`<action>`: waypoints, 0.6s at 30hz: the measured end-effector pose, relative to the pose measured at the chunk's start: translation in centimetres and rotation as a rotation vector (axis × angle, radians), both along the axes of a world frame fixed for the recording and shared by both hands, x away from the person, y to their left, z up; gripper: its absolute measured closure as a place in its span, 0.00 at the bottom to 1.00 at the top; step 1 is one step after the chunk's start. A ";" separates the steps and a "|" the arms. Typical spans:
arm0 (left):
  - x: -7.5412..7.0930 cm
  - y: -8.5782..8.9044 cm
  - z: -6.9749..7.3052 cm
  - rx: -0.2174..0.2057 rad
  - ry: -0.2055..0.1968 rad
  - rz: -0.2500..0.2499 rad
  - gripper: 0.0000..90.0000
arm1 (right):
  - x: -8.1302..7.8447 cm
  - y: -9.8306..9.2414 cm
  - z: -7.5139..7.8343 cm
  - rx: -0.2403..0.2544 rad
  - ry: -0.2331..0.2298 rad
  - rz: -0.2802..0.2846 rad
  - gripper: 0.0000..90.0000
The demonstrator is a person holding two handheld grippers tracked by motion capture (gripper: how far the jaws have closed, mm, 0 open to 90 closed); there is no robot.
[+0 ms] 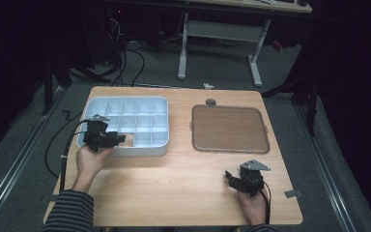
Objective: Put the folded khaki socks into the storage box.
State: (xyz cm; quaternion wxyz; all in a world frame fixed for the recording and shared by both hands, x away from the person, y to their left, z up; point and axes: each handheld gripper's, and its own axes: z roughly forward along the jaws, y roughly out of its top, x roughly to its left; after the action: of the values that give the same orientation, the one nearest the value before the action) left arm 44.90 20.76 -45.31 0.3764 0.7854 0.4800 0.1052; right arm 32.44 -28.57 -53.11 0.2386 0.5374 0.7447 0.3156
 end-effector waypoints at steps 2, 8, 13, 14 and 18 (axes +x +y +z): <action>-0.2 0.3 -0.1 -0.007 0.001 0.003 0.62 | 0.0 0.0 0.0 0.000 0.000 0.000 0.38; -1.1 1.0 0.0 -0.003 -0.017 0.011 0.62 | 0.0 0.0 0.0 0.000 0.000 -0.002 0.38; -1.7 1.6 0.1 -0.014 -0.026 0.015 0.62 | 0.0 0.0 0.0 0.000 0.000 -0.001 0.38; -1.8 1.7 0.1 -0.016 -0.029 0.018 0.62 | 0.0 0.0 0.0 0.000 0.000 -0.002 0.38; -2.4 1.6 0.1 0.044 -0.050 0.017 0.61 | 0.0 0.0 0.0 0.000 0.000 -0.002 0.38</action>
State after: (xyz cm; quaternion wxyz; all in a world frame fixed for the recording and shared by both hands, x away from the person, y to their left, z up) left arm 42.48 22.35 -45.23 0.3699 0.7866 0.4747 0.1383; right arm 32.44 -28.57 -53.12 0.2389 0.5380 0.7443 0.3156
